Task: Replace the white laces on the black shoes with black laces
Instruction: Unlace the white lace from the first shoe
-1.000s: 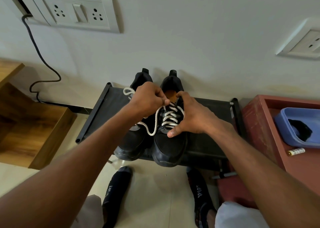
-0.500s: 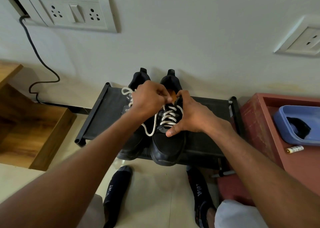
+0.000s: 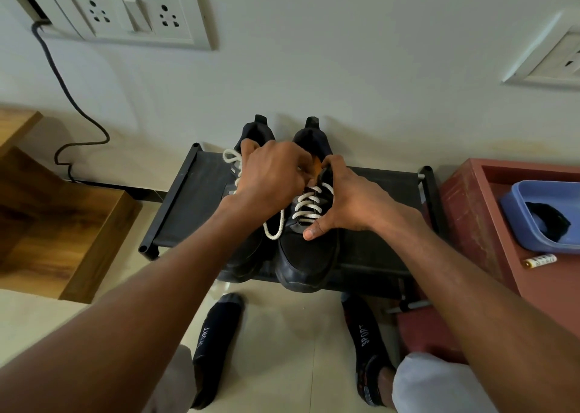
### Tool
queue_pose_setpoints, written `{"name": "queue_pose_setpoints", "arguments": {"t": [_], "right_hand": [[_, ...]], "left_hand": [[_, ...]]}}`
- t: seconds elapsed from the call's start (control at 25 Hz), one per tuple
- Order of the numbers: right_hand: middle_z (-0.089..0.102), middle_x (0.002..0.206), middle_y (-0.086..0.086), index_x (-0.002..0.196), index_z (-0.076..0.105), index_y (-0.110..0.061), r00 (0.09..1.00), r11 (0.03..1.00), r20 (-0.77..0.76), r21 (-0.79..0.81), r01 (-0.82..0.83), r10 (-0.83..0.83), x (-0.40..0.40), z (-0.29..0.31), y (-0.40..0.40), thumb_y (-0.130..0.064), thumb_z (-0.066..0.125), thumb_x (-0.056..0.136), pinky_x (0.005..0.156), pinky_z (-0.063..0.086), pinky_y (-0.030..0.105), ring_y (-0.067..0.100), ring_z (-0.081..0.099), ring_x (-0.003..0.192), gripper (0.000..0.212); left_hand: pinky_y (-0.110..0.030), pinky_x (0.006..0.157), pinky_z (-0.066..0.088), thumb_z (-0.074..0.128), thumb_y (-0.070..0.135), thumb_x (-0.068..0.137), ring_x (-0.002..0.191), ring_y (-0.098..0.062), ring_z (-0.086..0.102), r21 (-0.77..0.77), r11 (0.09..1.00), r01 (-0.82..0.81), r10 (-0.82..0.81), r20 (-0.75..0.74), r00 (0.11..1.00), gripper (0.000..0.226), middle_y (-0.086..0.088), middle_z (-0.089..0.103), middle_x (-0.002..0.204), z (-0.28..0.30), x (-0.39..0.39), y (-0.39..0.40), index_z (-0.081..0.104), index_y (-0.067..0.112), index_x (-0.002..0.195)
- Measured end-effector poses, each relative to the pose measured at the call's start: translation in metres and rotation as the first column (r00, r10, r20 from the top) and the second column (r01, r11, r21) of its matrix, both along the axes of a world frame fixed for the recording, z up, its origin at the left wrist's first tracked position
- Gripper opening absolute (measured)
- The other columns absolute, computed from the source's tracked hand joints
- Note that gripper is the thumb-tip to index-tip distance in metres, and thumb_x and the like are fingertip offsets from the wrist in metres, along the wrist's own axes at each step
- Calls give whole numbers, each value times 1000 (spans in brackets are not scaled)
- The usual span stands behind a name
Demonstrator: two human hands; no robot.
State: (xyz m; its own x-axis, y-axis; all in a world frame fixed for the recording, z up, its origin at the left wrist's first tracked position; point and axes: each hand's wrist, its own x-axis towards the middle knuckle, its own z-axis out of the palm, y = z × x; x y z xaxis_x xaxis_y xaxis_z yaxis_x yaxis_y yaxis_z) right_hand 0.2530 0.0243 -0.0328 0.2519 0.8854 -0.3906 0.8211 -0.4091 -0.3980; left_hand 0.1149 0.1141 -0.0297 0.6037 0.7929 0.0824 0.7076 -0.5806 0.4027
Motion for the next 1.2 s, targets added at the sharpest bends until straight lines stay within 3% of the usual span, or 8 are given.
{"name": "queue_pose_setpoints", "arguments": {"t": [0.12,0.2,0.32,0.48,0.68,0.88,1.04,1.2], "right_hand": [[49,153,0,149,19,-34,1000,1000,-2,-13,7,-7,0,2,-1,-56,101,47,100,51,52,36,58,130,133],[47,156,0,150,18,-34,1000,1000,-6,-22,8,-8,1,2,0,-56,102,47,102,50,54,37,57,131,135],[47,155,-1,150,19,-33,1000,1000,6,-20,3,-3,0,2,0,-57,101,46,100,51,52,36,58,130,134],[48,155,-1,150,19,-34,1000,1000,5,-16,2,-2,-1,2,0,-57,101,45,99,52,52,36,58,130,135],[48,155,-2,150,18,-36,1000,999,12,-31,11,-11,-1,5,0,-57,102,46,100,51,52,36,58,130,135],[46,156,1,150,17,-36,1000,998,-15,-52,18,-19,1,4,2,-55,102,46,104,49,59,38,58,129,136],[48,155,0,150,18,-35,1000,999,-1,-37,10,-10,0,3,1,-56,102,45,102,51,55,37,58,130,136],[50,152,-2,146,19,-37,1000,1000,8,-27,5,-4,-1,2,1,-60,101,42,99,53,54,35,59,128,134]], "left_hand": [[-33,78,53,77,19,91,78,-9,73,-528,848,-52,331,450,830,8,2,77,78,12,-4,5,76,16,84],[-27,63,51,66,14,100,70,-15,73,-705,709,-10,527,521,671,12,-11,77,81,18,-4,6,71,5,93],[-25,60,46,68,21,98,66,-10,63,-431,901,-55,266,445,855,8,0,69,81,12,0,9,68,15,103],[-29,62,36,78,37,88,87,-14,63,10,996,93,-93,-38,995,13,12,63,95,1,-1,5,76,34,99],[-42,78,50,79,27,87,83,-13,64,-75,996,-52,64,167,984,6,11,67,89,0,-1,6,76,27,82],[-28,60,53,56,11,107,77,-12,76,-650,760,2,546,639,542,14,-9,77,93,25,-6,17,60,0,101],[-18,59,44,72,19,95,70,-5,63,-181,982,49,4,280,960,8,7,66,81,8,-6,14,67,13,98],[-19,61,37,78,14,85,78,-14,58,29,978,204,-206,47,977,11,13,56,77,-6,-3,12,77,22,93]]}}
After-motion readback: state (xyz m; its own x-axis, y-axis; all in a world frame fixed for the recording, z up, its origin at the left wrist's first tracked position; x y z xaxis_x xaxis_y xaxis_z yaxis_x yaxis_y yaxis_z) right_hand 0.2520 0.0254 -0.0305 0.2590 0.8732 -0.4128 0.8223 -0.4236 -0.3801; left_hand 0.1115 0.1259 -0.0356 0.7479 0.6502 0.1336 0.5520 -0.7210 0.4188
